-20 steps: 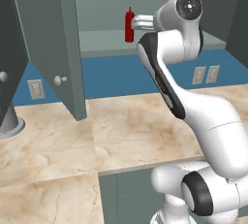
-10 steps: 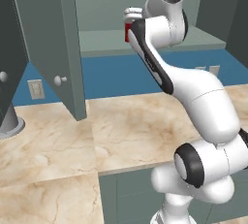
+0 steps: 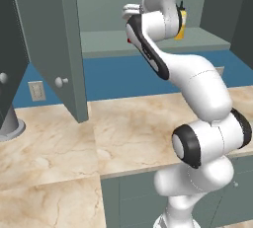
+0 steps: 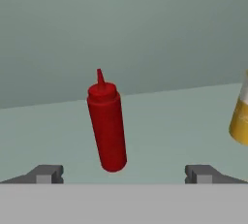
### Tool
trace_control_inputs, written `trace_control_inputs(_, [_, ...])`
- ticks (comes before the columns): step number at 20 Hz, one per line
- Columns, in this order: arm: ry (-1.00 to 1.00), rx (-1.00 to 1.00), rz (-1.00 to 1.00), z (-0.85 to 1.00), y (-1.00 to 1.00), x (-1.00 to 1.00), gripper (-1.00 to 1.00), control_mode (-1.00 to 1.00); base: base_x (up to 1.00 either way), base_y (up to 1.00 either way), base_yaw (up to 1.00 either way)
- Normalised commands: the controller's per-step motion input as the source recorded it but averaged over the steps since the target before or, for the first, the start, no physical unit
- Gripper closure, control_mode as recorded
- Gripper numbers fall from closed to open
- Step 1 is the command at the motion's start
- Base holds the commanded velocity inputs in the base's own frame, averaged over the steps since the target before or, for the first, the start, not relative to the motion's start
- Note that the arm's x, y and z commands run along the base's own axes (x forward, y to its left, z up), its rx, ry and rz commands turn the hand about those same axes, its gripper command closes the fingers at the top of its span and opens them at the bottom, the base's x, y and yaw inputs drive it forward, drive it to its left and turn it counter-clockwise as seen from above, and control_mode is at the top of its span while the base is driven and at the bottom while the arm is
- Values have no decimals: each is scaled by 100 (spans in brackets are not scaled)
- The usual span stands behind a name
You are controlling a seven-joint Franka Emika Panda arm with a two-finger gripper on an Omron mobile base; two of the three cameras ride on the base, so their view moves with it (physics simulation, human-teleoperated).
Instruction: Move the ketchup and mustard from the cabinet to the dining counter.
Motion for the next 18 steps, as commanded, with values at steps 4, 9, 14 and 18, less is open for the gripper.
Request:
trace_control_inputs(4, [0, 0, 0, -3, 1, 55, -100, -100, 0, 0, 0])
trace_control_inputs(9, [0, 0, 0, -9, 9, 53, -100, -100, 0, 0, 0])
trace_control_inputs(14, [0, 0, 0, -6, 13, 53, -100, -100, 0, 0, 0])
trace_control_inputs(18, [0, 0, 0, -4, 9, 52, -100, -100, 0, 0, 0])
